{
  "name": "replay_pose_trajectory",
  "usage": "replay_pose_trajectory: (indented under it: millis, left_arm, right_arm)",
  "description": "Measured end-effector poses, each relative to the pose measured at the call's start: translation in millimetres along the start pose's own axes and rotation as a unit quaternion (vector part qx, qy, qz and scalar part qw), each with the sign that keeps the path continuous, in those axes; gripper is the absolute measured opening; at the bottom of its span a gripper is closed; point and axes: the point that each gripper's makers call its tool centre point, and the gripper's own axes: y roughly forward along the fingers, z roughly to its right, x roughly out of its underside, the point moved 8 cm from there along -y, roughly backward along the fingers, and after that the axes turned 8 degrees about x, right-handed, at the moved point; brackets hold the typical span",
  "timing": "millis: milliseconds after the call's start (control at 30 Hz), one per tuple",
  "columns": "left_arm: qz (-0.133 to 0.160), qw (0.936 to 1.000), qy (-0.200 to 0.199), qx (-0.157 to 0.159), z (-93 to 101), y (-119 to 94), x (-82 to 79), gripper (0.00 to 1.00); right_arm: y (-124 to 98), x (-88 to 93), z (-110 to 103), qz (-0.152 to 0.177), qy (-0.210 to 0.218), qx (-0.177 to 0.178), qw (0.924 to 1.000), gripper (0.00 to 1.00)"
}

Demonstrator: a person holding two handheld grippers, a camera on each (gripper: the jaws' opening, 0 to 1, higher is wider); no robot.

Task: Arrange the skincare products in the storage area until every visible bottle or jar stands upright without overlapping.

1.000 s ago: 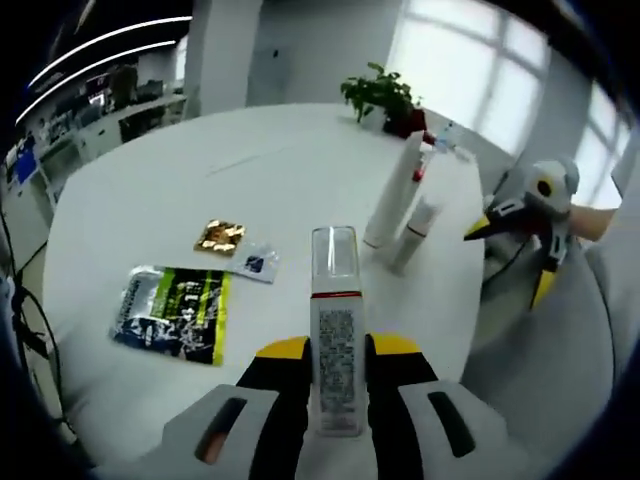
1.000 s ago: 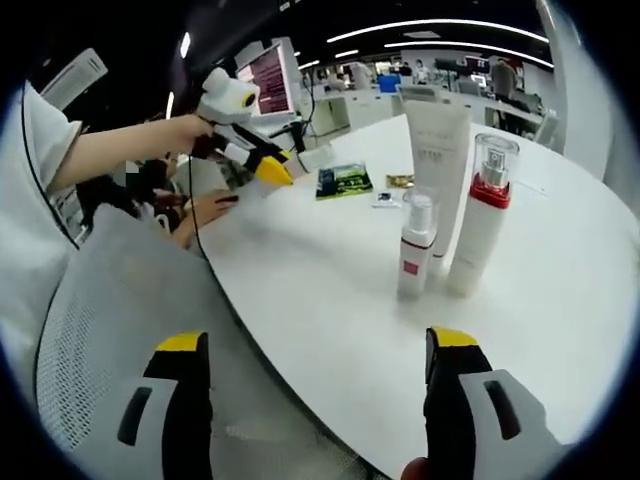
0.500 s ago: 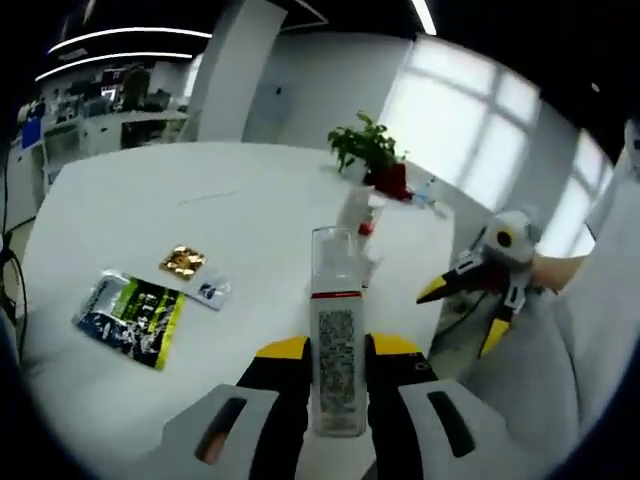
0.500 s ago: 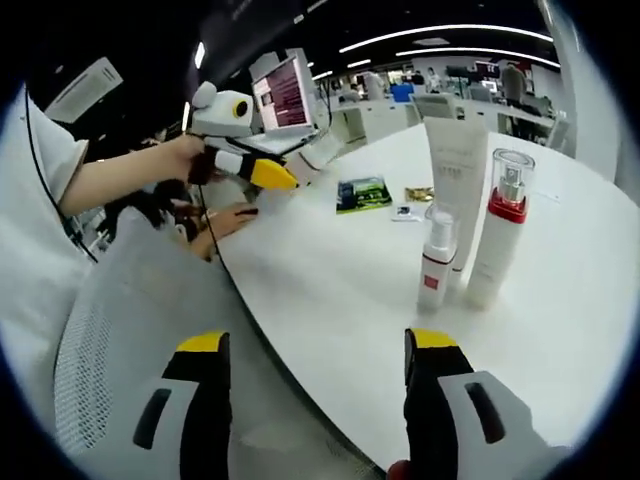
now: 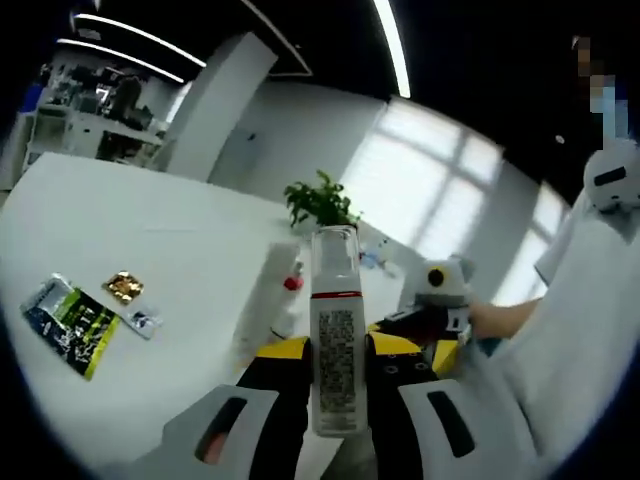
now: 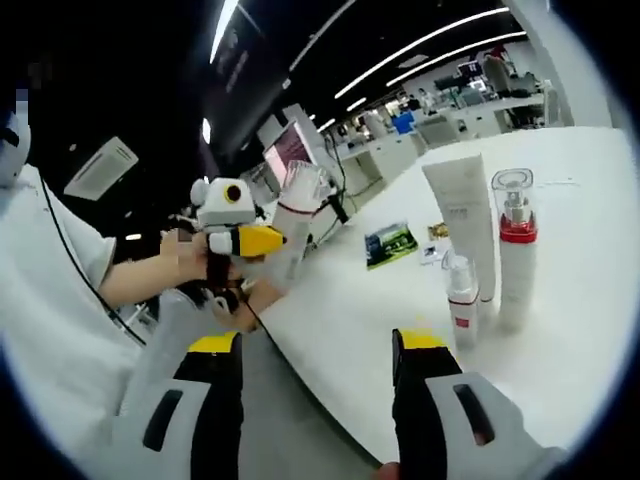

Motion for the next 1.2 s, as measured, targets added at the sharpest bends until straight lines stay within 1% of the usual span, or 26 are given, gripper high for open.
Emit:
replay_pose_trajectory:
  millis: [67, 100, 233, 400, 467, 533, 633, 700, 867, 1000, 1067, 1167, 1200]
  left_arm:
    - [0.01, 0.9999, -0.003, 0.012, 6.3, 3.4, -0.9, 0.26]
    - [0.013, 0.9998, -0.003, 0.016, 8.7, 4.6, -1.2, 0.26]
    - [0.016, 0.9994, -0.002, 0.03, 18.8, 9.7, -1.0, 0.26]
    - [0.015, 0.9985, 0.002, 0.052, 30.7, 14.4, -0.3, 0.26]
    - [0.015, 0.998, 0.003, 0.061, 35.5, 16.3, -0.2, 0.26]
    - [0.016, 0.9974, 0.003, 0.069, 40.5, 19.0, 0.6, 0.26]
    - [0.01, 0.9966, 0.01, 0.082, 46.8, 23.0, 2.3, 0.26]
    - [0.006, 0.9962, 0.014, 0.086, 49.3, 24.9, 3.1, 0.26]
    - [0.01, 0.9954, 0.013, 0.095, 50.1, 25.9, 2.8, 0.26]
    - [0.003, 0.995, 0.013, 0.099, 49.8, 27.3, 4.6, 0.26]
    - [-0.003, 0.9949, 0.014, 0.1, 48.5, 28.0, 5.9, 0.26]
    - [-0.011, 0.9944, 0.014, 0.105, 47.3, 29.5, 8.3, 0.26]
    - [-0.018, 0.9942, 0.019, 0.105, 47.3, 30.9, 9.6, 0.26]
  right_arm:
    - [2.5, -10.4, -1.4, 0.014, 0.002, -0.008, 0.9999, 0.59]
    - [4.6, -17.1, -4.2, 0.023, 0.002, -0.019, 0.9996, 0.58]
    - [9.3, -36.6, -13.0, 0.051, 0.007, -0.05, 0.9975, 0.55]
    - [11.9, -49.4, -17.9, 0.071, 0.019, -0.073, 0.9946, 0.5]
    - [13.3, -51.3, -19.7, 0.078, 0.026, -0.08, 0.9934, 0.47]
    - [14.9, -52.4, -23.4, 0.087, 0.043, -0.09, 0.9911, 0.45]
    - [14.7, -52.7, -26.4, 0.097, 0.059, -0.1, 0.9885, 0.43]
    - [14.1, -52.4, -29.1, 0.097, 0.056, -0.103, 0.9883, 0.4]
    - [13.6, -50.9, -31.6, 0.094, 0.045, -0.109, 0.9886, 0.35]
    - [13.1, -49.3, -31.2, 0.091, 0.033, -0.109, 0.9893, 0.26]
    - [13.1, -48.4, -33.3, 0.09, 0.03, -0.113, 0.989, 0.23]
    - [12.3, -46.9, -33.9, 0.089, 0.009, -0.113, 0.9896, 0.21]
    - [12.2, -46.7, -33.5, 0.086, -0.003, -0.113, 0.9898, 0.21]
